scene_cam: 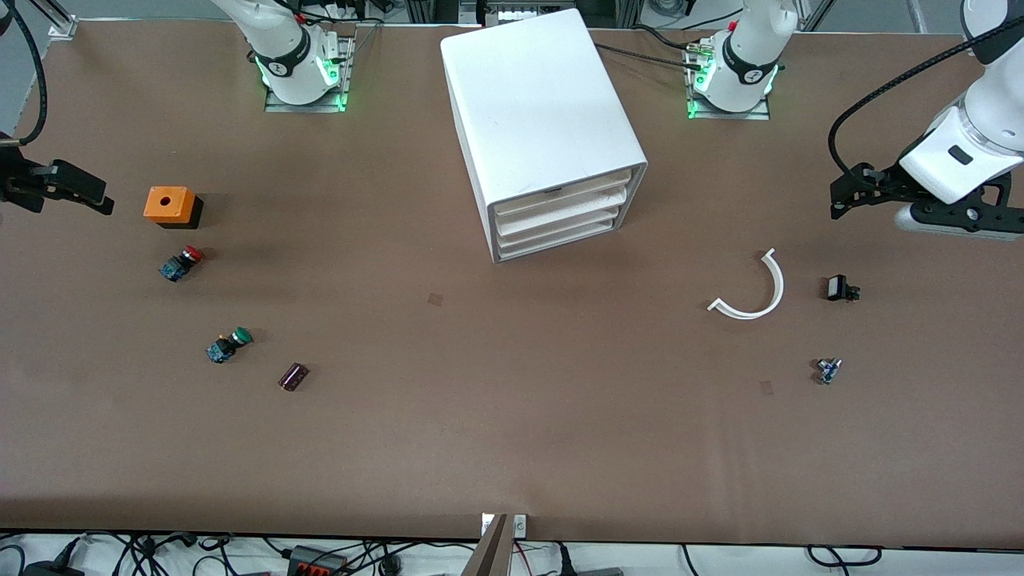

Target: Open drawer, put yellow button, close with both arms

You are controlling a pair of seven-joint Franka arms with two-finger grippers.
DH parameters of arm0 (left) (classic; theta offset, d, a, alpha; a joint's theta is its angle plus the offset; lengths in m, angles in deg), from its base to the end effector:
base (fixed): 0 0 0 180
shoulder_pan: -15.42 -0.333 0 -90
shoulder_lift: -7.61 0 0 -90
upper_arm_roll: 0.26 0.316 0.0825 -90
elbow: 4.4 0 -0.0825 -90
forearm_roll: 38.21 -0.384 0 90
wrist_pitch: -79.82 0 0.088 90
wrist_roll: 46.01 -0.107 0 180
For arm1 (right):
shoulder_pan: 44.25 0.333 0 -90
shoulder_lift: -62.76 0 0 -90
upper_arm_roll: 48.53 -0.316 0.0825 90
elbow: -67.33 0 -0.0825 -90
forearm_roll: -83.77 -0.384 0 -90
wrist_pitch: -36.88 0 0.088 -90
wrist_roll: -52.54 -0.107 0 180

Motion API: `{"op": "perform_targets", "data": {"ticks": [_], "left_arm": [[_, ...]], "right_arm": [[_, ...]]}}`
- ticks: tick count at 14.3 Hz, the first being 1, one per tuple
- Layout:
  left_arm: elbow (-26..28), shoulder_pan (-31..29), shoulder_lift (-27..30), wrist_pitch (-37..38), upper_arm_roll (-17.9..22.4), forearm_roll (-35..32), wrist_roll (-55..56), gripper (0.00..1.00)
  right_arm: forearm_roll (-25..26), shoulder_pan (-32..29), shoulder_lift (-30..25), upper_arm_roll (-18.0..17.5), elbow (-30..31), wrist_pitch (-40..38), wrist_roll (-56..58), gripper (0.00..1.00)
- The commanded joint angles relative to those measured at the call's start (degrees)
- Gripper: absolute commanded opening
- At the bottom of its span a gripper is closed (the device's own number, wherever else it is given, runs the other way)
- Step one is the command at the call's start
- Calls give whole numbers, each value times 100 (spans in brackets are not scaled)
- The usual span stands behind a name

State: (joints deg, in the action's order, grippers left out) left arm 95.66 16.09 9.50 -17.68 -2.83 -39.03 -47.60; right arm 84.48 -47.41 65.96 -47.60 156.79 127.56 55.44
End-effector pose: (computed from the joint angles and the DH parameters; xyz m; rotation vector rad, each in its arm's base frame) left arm 0.5498 -0.0301 0.5706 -3.1228 0.1347 0.0180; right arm 0.5701 -0.0418 0.5985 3.1298 -0.0319 -0.0552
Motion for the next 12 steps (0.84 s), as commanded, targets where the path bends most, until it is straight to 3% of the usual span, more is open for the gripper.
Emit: {"op": "perform_targets", "data": {"ticks": [1,12], "left_arm": [[-39,-41,66,125,-15,108,63,100],[-39,-41,57,117,-15,108,45,100]], "right_arm": [[69,-27,-136,-23,151,-7,45,100],[52,-27,-153,-23,168,90,45,100]]}}
